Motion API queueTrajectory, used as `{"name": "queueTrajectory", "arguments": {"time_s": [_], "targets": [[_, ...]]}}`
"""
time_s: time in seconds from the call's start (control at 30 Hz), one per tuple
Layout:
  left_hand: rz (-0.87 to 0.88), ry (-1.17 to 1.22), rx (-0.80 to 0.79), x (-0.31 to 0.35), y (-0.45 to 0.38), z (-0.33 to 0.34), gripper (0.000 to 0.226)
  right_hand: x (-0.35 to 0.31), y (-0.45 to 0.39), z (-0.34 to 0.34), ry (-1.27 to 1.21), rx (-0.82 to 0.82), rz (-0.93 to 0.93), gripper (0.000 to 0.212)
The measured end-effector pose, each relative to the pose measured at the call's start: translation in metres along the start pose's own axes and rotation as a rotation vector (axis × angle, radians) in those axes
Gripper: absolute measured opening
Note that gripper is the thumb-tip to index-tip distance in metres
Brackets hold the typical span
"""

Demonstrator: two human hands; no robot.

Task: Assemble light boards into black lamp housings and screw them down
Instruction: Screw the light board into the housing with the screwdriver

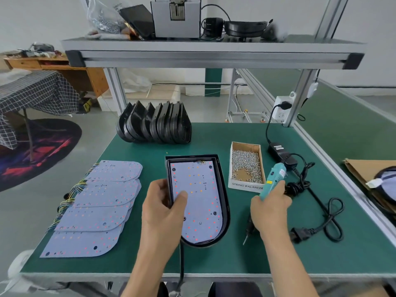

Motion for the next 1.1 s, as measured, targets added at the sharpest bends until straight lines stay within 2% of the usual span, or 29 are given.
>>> {"name": "queueTrajectory", "arguments": {"time_s": [0.13, 0.23, 0.37, 0.43, 0.5, 0.53, 0.6, 0.63, 0.67, 0.73, 0.8, 0.87, 0.97, 1.03, 1.1], "targets": [[0.016, 0.141, 0.016, 0.02, 0.002, -0.007, 0.022, -0.001, 0.002, -0.006, 0.116, 0.018, -0.109, 0.085], [0.024, 0.261, 0.032, 0.039, 0.003, -0.012, 0.028, 0.002, 0.002, -0.01, 0.192, 0.002, -0.108, 0.083], [0.003, 0.405, 0.06, 0.067, 0.001, -0.017, 0.02, 0.002, 0.012, -0.013, 0.307, -0.048, -0.149, 0.05], [0.003, 0.464, 0.074, 0.08, -0.002, -0.018, 0.023, -0.004, 0.025, -0.021, 0.271, -0.001, -0.235, 0.043], [0.019, 0.522, 0.068, 0.096, -0.005, -0.018, 0.028, -0.013, 0.049, -0.036, 0.028, 0.004, -0.333, 0.048], [0.031, 0.545, 0.059, 0.103, -0.007, -0.017, 0.028, -0.018, 0.066, -0.041, -0.184, -0.093, -0.313, 0.055], [0.051, 0.555, 0.036, 0.113, -0.01, -0.016, 0.026, -0.029, 0.103, -0.041, -0.629, -0.487, -0.163, 0.086], [0.057, 0.545, 0.018, 0.116, -0.01, -0.014, 0.026, -0.033, 0.115, -0.037, -0.74, -0.636, -0.096, 0.102], [0.063, 0.526, -0.005, 0.117, -0.009, -0.012, 0.026, -0.037, 0.123, -0.036, -0.815, -0.714, -0.044, 0.115], [0.07, 0.461, -0.052, 0.113, -0.004, -0.009, 0.027, -0.048, 0.125, -0.04, -0.902, -0.762, 0.044, 0.129], [0.083, 0.384, -0.109, 0.107, 0.002, -0.006, 0.025, -0.057, 0.124, -0.048, -0.967, -0.804, 0.014, 0.118], [0.094, 0.324, -0.17, 0.1, 0.008, -0.002, 0.023, -0.065, 0.124, -0.059, -0.988, -0.833, -0.08, 0.083], [0.087, 0.285, -0.255, 0.092, 0.015, 0.004, 0.019, -0.068, 0.117, -0.063, -0.973, -0.73, -0.02, 0.035], [0.069, 0.279, -0.294, 0.09, 0.021, 0.006, 0.027, -0.068, 0.108, -0.061, -0.929, -0.596, 0.017, 0.024], [0.002, 0.285, -0.292, 0.083, 0.029, 0.003, 0.046, -0.067, 0.105, -0.058, -0.922, -0.504, 0.04, 0.021]]}}
Point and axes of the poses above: each hand's wrist, its own y-axis away from the middle knuckle, its own z-axis out of the palm, x = y × z, the point moved 4 cm from there along -y, towards the middle knuckle, and after that the axes turned 10 degrees about x, right-handed, at the moved point
